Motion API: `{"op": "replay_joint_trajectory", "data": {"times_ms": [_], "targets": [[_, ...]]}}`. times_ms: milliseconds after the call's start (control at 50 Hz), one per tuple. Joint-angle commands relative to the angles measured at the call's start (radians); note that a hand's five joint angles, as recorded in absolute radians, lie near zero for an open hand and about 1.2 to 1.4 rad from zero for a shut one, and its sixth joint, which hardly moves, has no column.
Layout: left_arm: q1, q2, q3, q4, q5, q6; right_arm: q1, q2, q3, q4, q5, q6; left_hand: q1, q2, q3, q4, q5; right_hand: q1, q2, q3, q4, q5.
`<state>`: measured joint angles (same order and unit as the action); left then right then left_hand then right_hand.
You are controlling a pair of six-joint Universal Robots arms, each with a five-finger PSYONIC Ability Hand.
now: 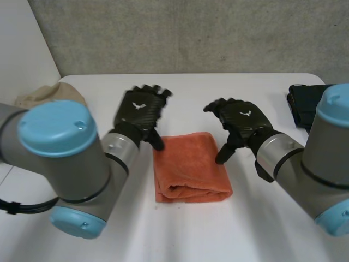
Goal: Fold the laundry.
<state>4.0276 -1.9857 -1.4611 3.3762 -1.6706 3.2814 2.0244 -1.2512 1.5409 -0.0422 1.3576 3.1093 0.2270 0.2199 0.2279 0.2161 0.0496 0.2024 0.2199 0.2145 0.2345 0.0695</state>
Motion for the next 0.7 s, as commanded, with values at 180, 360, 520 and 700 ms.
{"op": "replay_joint_trajectory", "data": {"times_ms": [180, 360, 520, 700], "targets": [[-0.044, -0.231, 0.088, -0.23, -0.064, -0.022, -0.003, 0.346, -0.211, 0.143, -0.017, -0.043, -0.013, -0.006, -0.014, -0.003, -0.011, -0.028, -0.045, -0.04, -0.06, -0.07], [-0.006, -0.251, 0.099, -0.242, -0.069, 0.148, 0.002, 0.334, -0.202, 0.134, 0.038, -0.268, -0.019, -0.012, -0.02, -0.008, -0.016, -0.028, -0.045, -0.04, -0.06, -0.07], [-0.002, -0.056, 0.117, -0.227, -0.035, 0.167, 0.02, 0.127, -0.084, -0.013, 0.084, -0.282, -0.034, -0.027, -0.035, -0.023, -0.031, -0.028, -0.045, -0.04, -0.06, -0.07], [0.011, 0.139, 0.128, -0.248, 0.199, 0.156, 0.097, -0.013, 0.172, -0.172, 0.083, -0.288, -0.025, -0.018, -0.026, -0.014, -0.022, -0.028, -0.045, -0.04, -0.06, -0.07]]}}
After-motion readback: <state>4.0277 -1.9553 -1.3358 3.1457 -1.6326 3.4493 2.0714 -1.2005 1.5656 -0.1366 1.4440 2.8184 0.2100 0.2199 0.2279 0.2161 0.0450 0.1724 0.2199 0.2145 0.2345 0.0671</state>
